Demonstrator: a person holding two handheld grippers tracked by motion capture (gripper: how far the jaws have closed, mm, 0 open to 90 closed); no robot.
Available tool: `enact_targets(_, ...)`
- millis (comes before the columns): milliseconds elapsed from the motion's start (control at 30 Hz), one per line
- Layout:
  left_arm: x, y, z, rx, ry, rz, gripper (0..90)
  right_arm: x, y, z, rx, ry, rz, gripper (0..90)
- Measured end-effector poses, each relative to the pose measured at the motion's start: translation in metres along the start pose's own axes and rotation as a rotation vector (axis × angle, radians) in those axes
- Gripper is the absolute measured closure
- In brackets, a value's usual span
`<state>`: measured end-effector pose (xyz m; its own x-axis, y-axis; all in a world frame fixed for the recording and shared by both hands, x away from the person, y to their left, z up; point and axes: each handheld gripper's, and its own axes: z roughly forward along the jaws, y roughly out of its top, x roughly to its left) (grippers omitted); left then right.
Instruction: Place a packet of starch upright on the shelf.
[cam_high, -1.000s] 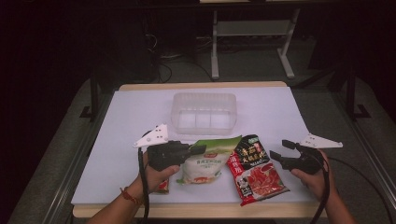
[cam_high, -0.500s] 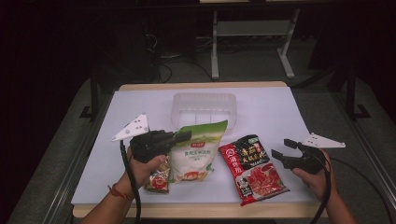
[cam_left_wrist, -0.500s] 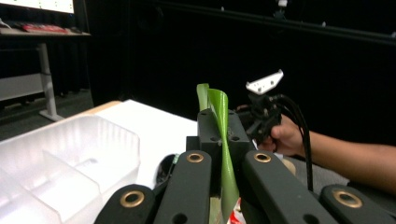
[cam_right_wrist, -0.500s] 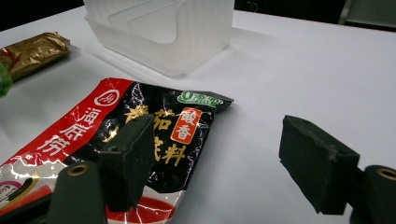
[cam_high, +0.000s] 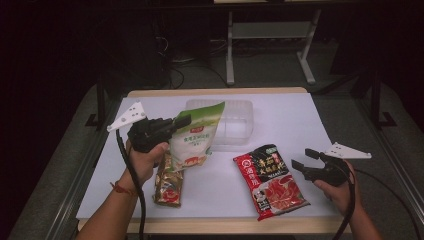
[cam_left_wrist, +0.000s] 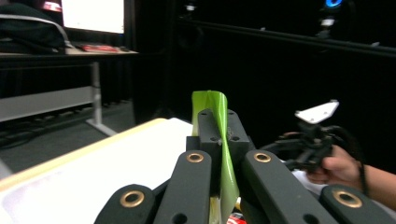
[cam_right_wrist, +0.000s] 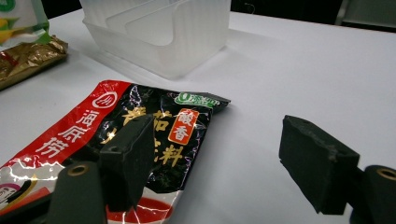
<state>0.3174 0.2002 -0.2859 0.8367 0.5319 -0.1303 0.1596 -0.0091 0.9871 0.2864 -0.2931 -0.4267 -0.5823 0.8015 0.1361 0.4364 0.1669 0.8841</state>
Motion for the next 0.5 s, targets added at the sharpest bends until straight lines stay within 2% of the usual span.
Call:
enact_targets(333, 0.023, 0.022, 0.018, 0.008, 0.108, 0.012, 90.0, -0.001, 0.000, -0.001, -0.007, 0.004, 0.003, 25.7)
enact_targets(433, 0.032, 0.026, 0.027, 0.013, 0.141, 0.005, 90.0, -0.001, 0.000, -0.001, -0.013, 0.003, 0.006, 25.4)
enact_targets(500, 0.040, 0.027, 0.033, 0.009, 0.161, -0.020, 90.0, -0.001, 0.000, -0.001, -0.016, 0.004, 0.008, 25.2)
